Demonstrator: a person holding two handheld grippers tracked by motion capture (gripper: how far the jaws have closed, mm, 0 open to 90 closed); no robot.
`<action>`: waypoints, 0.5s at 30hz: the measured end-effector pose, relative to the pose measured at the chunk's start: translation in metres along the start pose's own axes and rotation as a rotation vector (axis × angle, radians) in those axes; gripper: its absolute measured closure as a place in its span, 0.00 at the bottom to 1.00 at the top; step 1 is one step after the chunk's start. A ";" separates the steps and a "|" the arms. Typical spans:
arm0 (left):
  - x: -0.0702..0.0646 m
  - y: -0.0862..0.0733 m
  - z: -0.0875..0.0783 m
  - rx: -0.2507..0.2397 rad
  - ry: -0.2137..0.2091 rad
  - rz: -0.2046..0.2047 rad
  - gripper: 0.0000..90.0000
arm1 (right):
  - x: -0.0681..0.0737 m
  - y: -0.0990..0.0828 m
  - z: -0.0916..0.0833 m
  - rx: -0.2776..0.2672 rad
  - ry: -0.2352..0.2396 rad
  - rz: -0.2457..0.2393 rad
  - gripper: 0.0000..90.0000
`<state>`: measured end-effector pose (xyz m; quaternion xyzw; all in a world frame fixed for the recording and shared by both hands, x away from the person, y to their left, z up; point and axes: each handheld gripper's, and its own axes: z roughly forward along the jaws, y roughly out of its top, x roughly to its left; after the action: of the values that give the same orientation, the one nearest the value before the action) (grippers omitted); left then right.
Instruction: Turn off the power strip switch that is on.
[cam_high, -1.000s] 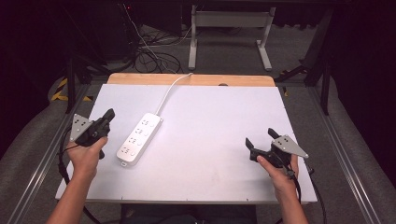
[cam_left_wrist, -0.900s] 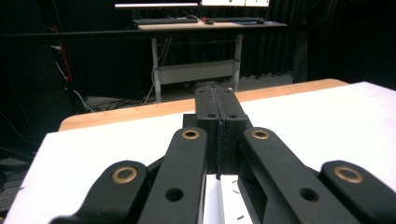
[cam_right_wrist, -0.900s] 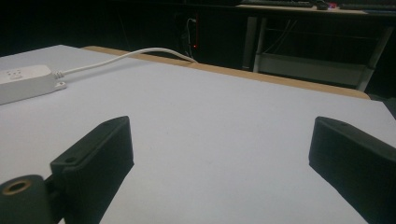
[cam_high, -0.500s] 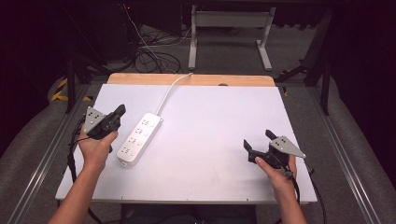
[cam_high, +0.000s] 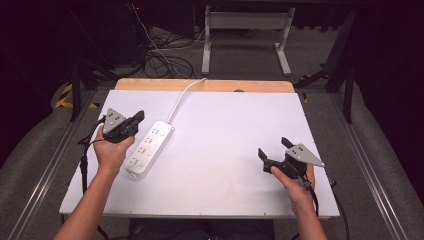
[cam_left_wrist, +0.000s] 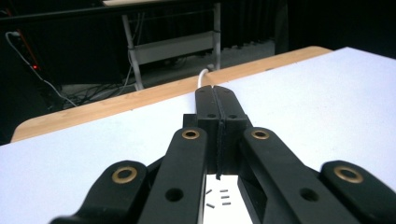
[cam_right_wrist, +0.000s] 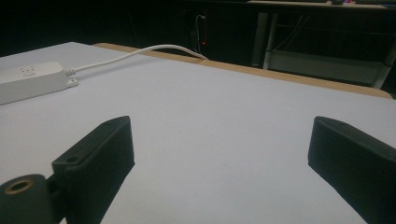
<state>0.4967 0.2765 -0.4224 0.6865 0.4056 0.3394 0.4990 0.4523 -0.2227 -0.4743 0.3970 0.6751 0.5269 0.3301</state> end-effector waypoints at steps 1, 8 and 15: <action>-0.001 0.001 0.001 0.004 -0.006 0.000 1.00 | 0.000 0.000 0.000 -0.001 0.000 0.000 0.09; -0.002 0.002 0.007 0.062 -0.032 0.008 1.00 | -0.001 0.001 -0.001 -0.004 0.000 -0.004 0.09; -0.009 0.005 0.019 0.131 -0.080 0.014 1.00 | -0.005 0.001 -0.001 -0.004 -0.011 0.001 0.09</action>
<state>0.5106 0.2597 -0.4234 0.7337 0.4017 0.2877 0.4664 0.4538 -0.2271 -0.4732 0.3994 0.6721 0.5264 0.3342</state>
